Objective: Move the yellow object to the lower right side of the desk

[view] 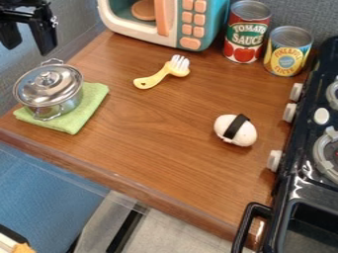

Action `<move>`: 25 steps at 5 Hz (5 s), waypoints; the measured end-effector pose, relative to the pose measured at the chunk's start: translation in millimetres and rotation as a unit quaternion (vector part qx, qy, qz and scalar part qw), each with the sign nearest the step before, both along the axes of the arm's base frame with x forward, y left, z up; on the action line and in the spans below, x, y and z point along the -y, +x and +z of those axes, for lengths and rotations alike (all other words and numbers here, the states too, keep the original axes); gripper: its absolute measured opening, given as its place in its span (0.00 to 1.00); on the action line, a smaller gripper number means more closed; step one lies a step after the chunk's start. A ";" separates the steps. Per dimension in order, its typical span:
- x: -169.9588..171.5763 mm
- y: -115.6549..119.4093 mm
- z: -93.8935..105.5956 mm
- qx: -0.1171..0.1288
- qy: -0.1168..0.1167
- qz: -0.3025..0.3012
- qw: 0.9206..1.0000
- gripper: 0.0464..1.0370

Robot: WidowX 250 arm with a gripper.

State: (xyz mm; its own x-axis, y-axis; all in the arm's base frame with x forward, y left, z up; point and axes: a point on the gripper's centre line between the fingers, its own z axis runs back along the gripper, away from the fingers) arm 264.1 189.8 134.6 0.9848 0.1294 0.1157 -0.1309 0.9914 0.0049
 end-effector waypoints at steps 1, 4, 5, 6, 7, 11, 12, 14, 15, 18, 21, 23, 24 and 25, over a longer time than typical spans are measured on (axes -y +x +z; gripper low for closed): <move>1.9 -0.9 -9.2 -0.012 -0.009 0.002 1.000 0.96; 71.6 43.7 -36.1 -0.021 -0.006 -0.066 0.998 0.96; 86.0 77.1 -43.0 0.007 -0.004 -0.106 0.994 0.96; 95.1 105.9 -50.7 0.028 -0.008 -0.125 0.992 0.96; 105.8 127.3 -66.2 0.036 -0.002 -0.134 0.990 0.96; 111.1 150.9 -108.8 0.030 0.026 -0.140 0.989 0.66; 115.0 148.9 -109.3 0.020 0.023 -0.146 0.989 0.37; 124.8 134.8 -85.9 0.008 -0.012 -0.127 0.992 0.32; 127.9 106.9 -38.7 0.037 -0.010 -0.115 0.993 0.32; 181.6 8.1 -65.4 -0.018 0.004 -0.157 0.987 0.32; 220.1 -13.1 -105.3 -0.012 0.061 -0.133 0.989 0.36; 219.6 -20.2 -97.3 -0.029 0.060 -0.124 0.990 0.94; 220.0 -20.2 -62.5 -0.012 0.042 -0.136 0.990 0.97; 215.2 -22.3 -40.6 -0.003 0.037 -0.150 0.988 0.97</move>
